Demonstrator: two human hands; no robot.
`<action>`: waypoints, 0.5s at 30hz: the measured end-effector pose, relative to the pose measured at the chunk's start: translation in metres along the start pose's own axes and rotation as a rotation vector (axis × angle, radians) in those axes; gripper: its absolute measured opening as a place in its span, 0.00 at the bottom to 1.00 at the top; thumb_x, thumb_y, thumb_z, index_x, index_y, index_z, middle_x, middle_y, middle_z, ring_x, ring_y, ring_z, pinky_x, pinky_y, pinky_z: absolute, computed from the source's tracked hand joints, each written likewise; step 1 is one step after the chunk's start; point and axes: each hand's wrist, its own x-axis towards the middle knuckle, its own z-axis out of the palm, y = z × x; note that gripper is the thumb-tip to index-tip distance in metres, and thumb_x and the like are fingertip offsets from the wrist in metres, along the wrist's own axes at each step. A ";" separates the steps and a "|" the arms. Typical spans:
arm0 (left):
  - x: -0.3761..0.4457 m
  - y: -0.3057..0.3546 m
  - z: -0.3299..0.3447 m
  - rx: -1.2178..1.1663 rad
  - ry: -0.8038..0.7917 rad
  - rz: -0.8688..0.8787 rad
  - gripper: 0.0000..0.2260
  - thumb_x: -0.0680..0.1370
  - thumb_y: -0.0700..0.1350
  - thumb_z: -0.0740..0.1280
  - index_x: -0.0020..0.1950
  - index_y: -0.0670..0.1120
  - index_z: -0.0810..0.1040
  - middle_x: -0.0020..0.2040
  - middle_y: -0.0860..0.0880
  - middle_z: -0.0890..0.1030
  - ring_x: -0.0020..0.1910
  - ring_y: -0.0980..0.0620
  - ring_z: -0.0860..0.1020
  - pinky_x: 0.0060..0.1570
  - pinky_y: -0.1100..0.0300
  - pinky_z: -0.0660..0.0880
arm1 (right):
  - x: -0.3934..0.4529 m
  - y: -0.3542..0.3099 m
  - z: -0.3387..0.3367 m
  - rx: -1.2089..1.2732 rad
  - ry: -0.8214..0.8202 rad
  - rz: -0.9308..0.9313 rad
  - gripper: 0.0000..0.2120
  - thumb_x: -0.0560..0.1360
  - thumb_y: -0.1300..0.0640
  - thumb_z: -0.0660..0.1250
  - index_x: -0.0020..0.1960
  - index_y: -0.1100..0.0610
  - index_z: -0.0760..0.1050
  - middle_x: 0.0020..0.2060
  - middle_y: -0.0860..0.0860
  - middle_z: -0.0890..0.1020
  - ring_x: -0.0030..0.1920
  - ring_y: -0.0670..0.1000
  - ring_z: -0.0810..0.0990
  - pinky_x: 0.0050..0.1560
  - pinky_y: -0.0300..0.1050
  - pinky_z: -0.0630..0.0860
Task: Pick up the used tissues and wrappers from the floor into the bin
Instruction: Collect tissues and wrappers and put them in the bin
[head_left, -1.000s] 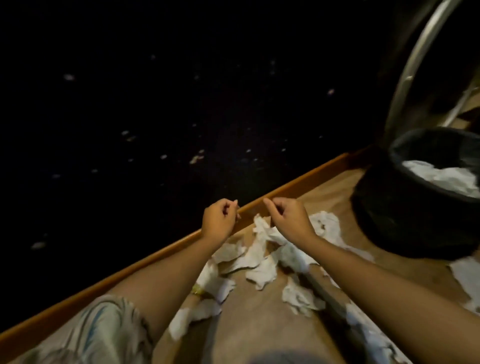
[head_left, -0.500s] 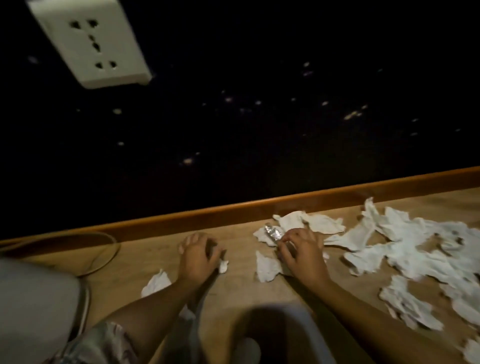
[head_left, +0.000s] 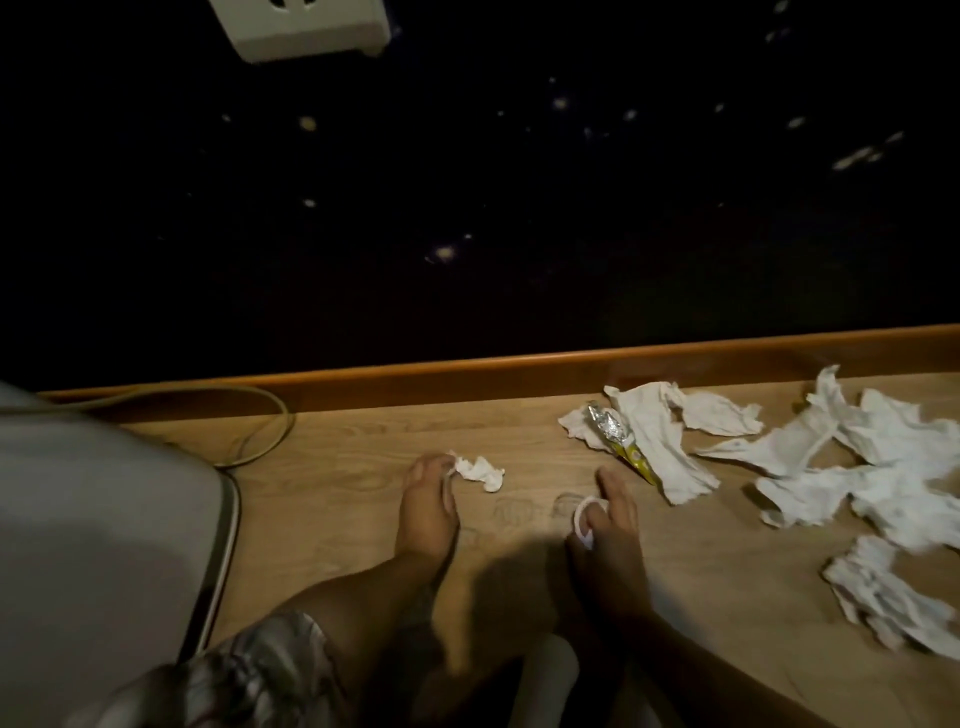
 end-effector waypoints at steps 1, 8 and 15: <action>0.003 0.006 0.000 -0.005 -0.007 0.054 0.17 0.77 0.31 0.61 0.62 0.45 0.76 0.60 0.47 0.76 0.61 0.50 0.74 0.63 0.65 0.65 | -0.001 0.000 -0.005 -0.002 -0.019 -0.020 0.14 0.78 0.58 0.63 0.62 0.60 0.74 0.74 0.52 0.65 0.74 0.50 0.60 0.73 0.50 0.61; 0.025 0.047 0.009 -0.051 -0.094 0.240 0.13 0.80 0.38 0.61 0.63 0.45 0.74 0.58 0.49 0.74 0.57 0.50 0.74 0.58 0.63 0.69 | 0.024 -0.007 -0.055 -0.006 0.225 -0.058 0.10 0.75 0.65 0.63 0.48 0.51 0.74 0.44 0.45 0.75 0.48 0.46 0.73 0.48 0.37 0.70; 0.012 0.022 0.031 0.356 -0.071 0.105 0.32 0.72 0.73 0.59 0.71 0.57 0.67 0.78 0.50 0.58 0.77 0.46 0.53 0.73 0.35 0.47 | 0.081 -0.003 -0.090 -0.264 0.362 0.003 0.26 0.74 0.42 0.66 0.67 0.53 0.69 0.62 0.54 0.72 0.64 0.55 0.68 0.63 0.53 0.67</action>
